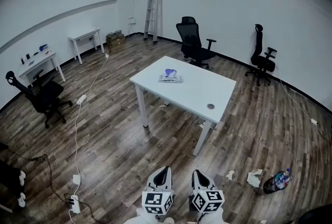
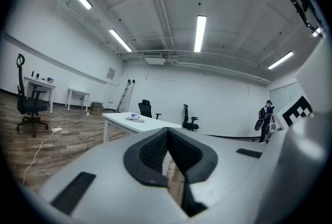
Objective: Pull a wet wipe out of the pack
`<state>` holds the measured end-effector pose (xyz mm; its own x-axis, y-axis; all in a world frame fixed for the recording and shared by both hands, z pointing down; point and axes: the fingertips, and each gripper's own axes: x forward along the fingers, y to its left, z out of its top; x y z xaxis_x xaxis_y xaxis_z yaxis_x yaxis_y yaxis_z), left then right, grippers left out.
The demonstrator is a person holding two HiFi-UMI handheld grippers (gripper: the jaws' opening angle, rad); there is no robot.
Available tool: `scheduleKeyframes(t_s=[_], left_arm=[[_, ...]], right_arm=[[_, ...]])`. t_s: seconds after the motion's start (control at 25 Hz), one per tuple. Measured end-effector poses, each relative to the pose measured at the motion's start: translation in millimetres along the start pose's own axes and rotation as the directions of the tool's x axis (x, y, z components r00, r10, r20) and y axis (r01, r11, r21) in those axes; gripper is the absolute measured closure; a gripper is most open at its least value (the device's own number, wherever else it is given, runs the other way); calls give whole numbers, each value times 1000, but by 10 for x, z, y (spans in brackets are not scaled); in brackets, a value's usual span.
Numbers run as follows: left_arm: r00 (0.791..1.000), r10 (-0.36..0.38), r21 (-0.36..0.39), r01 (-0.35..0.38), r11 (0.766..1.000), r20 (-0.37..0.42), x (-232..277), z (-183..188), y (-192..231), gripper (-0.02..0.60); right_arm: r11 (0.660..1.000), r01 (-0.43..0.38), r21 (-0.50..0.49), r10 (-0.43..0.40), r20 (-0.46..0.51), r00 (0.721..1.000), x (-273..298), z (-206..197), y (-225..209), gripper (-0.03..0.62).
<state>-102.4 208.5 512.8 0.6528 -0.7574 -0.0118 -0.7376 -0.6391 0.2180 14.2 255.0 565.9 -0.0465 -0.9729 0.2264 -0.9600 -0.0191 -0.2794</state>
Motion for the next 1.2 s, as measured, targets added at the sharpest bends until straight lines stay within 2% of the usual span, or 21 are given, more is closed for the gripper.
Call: scheduleKeyframes(t_s=[0.44, 1.2], left_arm=[[1000, 17, -15, -17, 1000, 2, 38, -15, 103, 583], [999, 33, -4, -33, 999, -6, 91, -31, 247, 583]], right_arm=[[1000, 12, -4, -12, -14, 1000, 28, -10, -50, 585], [1000, -28, -7, 28, -4, 1000, 235, 52, 82, 585]])
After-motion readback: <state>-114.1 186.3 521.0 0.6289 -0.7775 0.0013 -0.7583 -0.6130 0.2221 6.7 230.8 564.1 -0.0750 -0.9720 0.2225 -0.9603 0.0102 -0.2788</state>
